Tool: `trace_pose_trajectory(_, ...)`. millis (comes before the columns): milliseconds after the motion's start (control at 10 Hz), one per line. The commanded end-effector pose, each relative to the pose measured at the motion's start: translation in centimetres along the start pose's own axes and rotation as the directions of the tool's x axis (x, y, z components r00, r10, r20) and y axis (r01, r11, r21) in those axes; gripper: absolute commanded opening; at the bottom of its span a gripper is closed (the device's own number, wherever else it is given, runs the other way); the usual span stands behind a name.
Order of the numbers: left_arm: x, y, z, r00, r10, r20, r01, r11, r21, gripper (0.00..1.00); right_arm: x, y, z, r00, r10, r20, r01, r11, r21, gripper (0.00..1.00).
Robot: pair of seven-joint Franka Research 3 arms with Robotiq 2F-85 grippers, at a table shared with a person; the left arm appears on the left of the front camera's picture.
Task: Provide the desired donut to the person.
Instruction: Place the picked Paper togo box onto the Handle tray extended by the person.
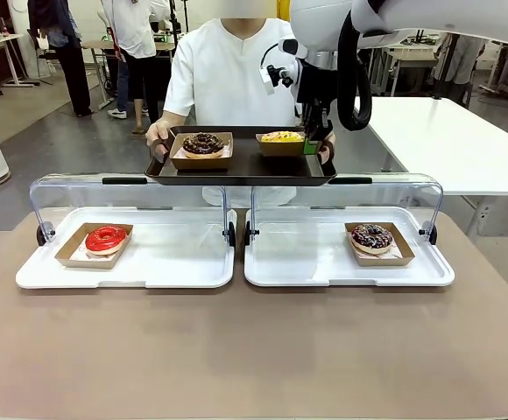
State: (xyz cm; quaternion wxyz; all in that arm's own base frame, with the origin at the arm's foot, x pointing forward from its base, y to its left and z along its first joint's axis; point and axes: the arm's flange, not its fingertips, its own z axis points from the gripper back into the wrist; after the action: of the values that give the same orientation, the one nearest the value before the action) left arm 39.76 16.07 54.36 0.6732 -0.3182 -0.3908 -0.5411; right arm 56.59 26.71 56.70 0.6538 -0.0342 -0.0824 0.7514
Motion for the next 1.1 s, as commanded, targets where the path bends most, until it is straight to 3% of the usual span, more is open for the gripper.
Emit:
trace_pose_trajectory(0,0.0,-0.2,0.2,1.000,-0.001,-0.013,0.001,1.000,-0.003,1.00,-0.2,-0.3,-1.1,0.999,-0.041,0.004,0.041,0.999,-0.012,0.02)
trace_pose_trajectory(500,0.0,-0.2,0.2,1.000,-0.001,-0.013,0.001,1.000,-0.003,1.00,-1.4,-2.1,-2.4,0.995,-0.068,0.078,0.065,0.997,0.040,0.02)
trace_pose_trajectory(600,0.0,-0.2,0.2,1.000,-0.001,-0.013,0.001,1.000,-0.003,1.00,-1.3,-2.0,-2.3,0.995,-0.057,0.087,0.053,0.998,0.042,0.62)
trace_pose_trajectory(700,0.0,-0.2,0.2,1.000,-0.001,-0.013,0.001,1.000,-0.003,1.00,-1.1,-1.9,-2.2,0.995,-0.049,0.091,0.045,0.998,0.043,0.62)
trace_pose_trajectory(800,0.0,-0.2,0.2,1.000,-0.001,-0.013,0.001,1.000,-0.003,1.00,-1.0,-1.8,-2.0,0.995,-0.042,0.095,0.038,0.998,0.041,1.00)
trace_pose_trajectory(900,0.0,-0.2,0.2,1.000,-0.001,-0.013,0.001,1.000,-0.003,1.00,-0.9,-1.8,-1.9,0.994,-0.039,0.098,0.035,0.999,0.040,0.65)
trace_pose_trajectory(1000,0.0,-0.2,0.2,1.000,-0.001,-0.013,0.001,1.000,-0.003,1.00,-0.9,-1.8,-1.9,0.995,-0.034,0.098,0.030,0.999,0.041,1.00)
